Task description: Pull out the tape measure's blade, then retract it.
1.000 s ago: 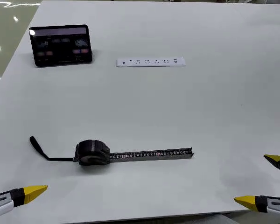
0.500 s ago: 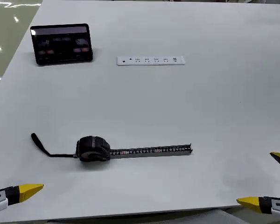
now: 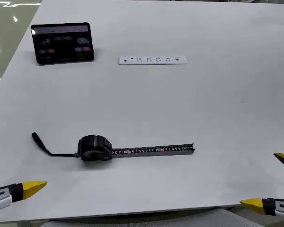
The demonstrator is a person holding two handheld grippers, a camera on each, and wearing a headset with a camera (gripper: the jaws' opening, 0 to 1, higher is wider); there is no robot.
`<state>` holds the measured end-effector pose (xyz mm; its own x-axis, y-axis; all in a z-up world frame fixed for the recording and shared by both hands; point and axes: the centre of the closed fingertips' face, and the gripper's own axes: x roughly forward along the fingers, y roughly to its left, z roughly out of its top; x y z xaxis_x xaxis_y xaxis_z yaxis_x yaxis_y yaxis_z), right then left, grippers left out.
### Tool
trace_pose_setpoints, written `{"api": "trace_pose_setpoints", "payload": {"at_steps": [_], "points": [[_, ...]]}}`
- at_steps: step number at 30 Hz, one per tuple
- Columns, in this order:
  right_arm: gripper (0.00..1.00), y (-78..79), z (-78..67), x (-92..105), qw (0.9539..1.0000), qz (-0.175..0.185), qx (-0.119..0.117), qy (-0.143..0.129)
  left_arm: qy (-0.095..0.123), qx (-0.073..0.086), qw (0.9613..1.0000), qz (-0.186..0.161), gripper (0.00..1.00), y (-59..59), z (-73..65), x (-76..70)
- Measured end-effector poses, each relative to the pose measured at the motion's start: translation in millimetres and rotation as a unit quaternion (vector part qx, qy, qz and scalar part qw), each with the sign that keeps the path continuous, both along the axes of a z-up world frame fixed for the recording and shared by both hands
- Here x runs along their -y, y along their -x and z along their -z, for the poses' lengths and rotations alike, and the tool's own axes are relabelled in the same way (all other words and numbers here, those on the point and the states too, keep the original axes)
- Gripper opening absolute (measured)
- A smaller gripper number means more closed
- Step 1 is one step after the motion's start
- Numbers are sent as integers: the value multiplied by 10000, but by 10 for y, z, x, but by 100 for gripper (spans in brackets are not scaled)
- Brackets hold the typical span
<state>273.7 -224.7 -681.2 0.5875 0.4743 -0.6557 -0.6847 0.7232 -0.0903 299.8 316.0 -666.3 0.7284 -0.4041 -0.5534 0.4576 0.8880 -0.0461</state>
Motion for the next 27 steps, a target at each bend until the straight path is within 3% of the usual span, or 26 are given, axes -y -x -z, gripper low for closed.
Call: {"api": "trace_pose_setpoints", "payload": {"at_steps": [2,3,4,5,7,9,12,15,18,20,24,26,27], "points": [[100,4,1,4,10000,-2,-17,40,-18,-137,9999,-8,100,8,64,12],[100,-3,-4,3,10000,-15,-13,67,-207,-133,9997,-36,100,-10,74,-1],[100,-17,-11,5,9999,-41,-8,123,-574,-30,9983,-114,100,-61,47,-56],[100,-42,-26,-3,9998,-78,-14,184,-716,1,9972,-224,100,-114,-13,-28],[100,-89,-56,-20,9997,-95,-25,240,-416,87,9988,-227,100,-199,-119,126],[100,-155,-120,-89,9995,-219,23,212,-205,2,9995,-222,100,-292,-196,302],[100,-244,-125,-131,9984,-416,2,375,-174,167,9994,-248,100,-445,-316,499],[100,-344,-106,-179,9974,-573,-112,419,-196,145,9993,-288,100,-596,-311,698],[100,-415,-70,-258,9950,-826,-209,515,40,-172,9987,-478,100,-655,-210,868],[100,-454,-27,-330,9918,-1077,-296,623,129,-209,9971,-716,100,-713,-152,936],[98,-561,67,-479,9866,-1411,-330,756,103,-102,9916,-1286,100,-796,27,949],[98,-593,127,-573,9824,-1627,-387,828,-24,-330,9892,-1426,100,-756,206,978],[98,-611,146,-606,9813,-1684,-395,848,-3,-291,9899,-1385,100,-766,238,1026]]}}
